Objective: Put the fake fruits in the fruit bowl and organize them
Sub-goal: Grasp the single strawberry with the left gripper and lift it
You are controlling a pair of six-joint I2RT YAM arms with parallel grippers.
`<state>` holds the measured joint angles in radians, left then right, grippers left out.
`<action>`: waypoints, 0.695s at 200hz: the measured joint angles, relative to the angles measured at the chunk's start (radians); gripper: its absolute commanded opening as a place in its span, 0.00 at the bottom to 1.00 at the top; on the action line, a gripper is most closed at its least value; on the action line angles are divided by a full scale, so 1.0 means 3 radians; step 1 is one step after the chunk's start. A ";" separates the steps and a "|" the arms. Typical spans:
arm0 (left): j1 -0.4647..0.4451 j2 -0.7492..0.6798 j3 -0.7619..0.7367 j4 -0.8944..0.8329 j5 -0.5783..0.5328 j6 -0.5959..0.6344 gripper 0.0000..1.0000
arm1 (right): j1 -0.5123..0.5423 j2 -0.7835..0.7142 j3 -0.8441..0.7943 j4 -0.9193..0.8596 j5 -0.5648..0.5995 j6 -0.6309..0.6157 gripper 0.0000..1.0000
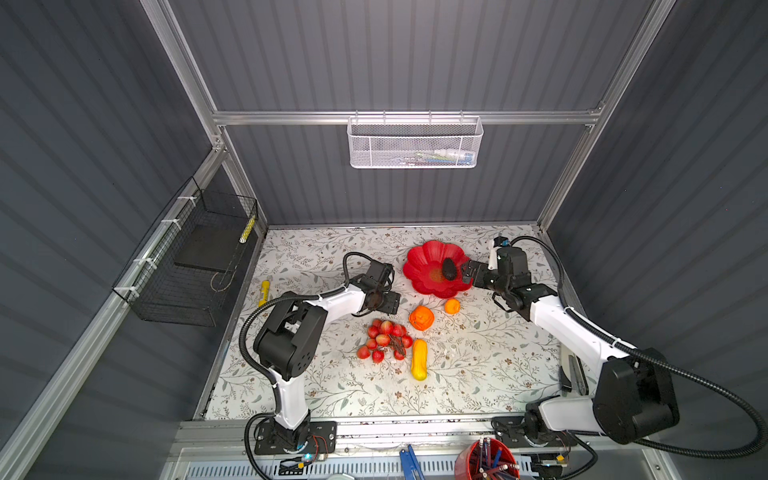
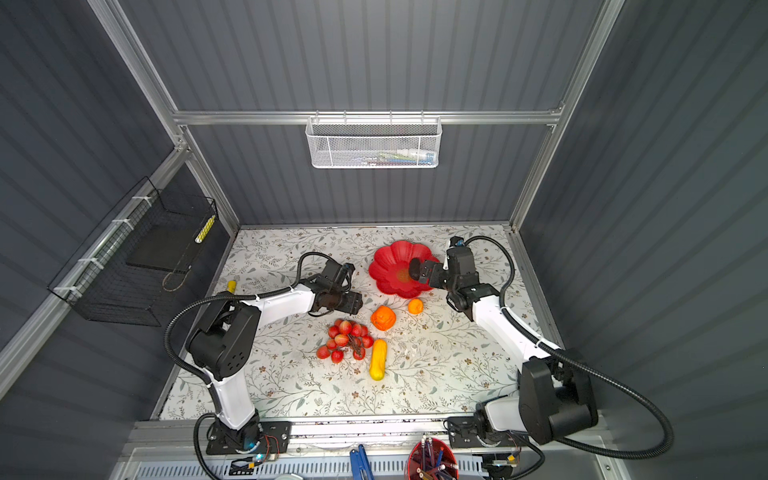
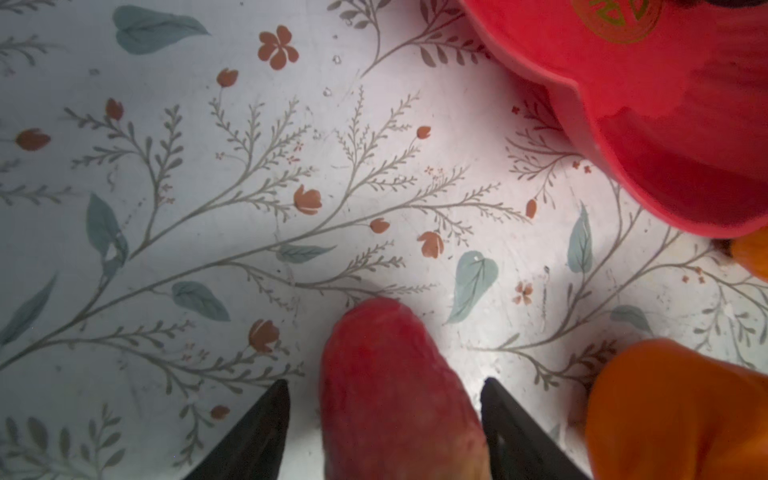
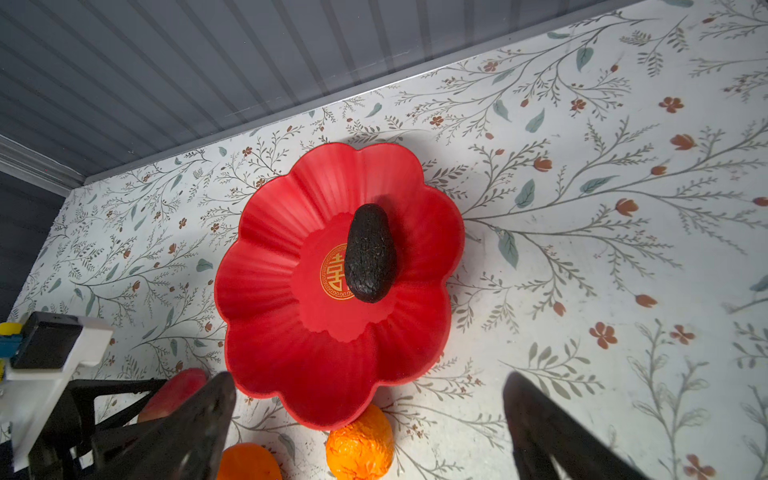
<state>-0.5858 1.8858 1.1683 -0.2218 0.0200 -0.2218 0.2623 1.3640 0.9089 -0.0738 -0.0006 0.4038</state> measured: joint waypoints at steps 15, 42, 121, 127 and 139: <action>0.0000 0.0029 0.0024 -0.0008 -0.0006 -0.0006 0.55 | -0.0004 0.0000 -0.0001 0.0000 -0.0001 0.0000 0.99; 0.0000 0.0031 0.0050 -0.0014 -0.0006 0.0001 0.44 | -0.0006 0.0001 -0.0001 -0.0001 -0.0001 0.0001 0.99; 0.0000 -0.0312 0.0488 -0.0247 0.0146 0.0123 0.41 | -0.0042 -0.0009 -0.0001 -0.0001 0.0001 0.0042 0.99; 0.0000 -0.0312 0.0595 -0.0231 0.0183 0.0130 0.41 | -0.0045 -0.0018 -0.0005 0.0000 0.0003 0.0051 0.99; 0.0000 -0.0276 0.0820 -0.0210 0.0253 0.0151 0.41 | -0.0050 -0.0048 -0.0022 -0.0003 0.0009 0.0058 0.99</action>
<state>-0.5858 1.8030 1.4143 -0.2848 0.0959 -0.1764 0.2474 1.3495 0.9024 -0.0746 0.0021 0.4213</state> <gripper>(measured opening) 0.471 0.989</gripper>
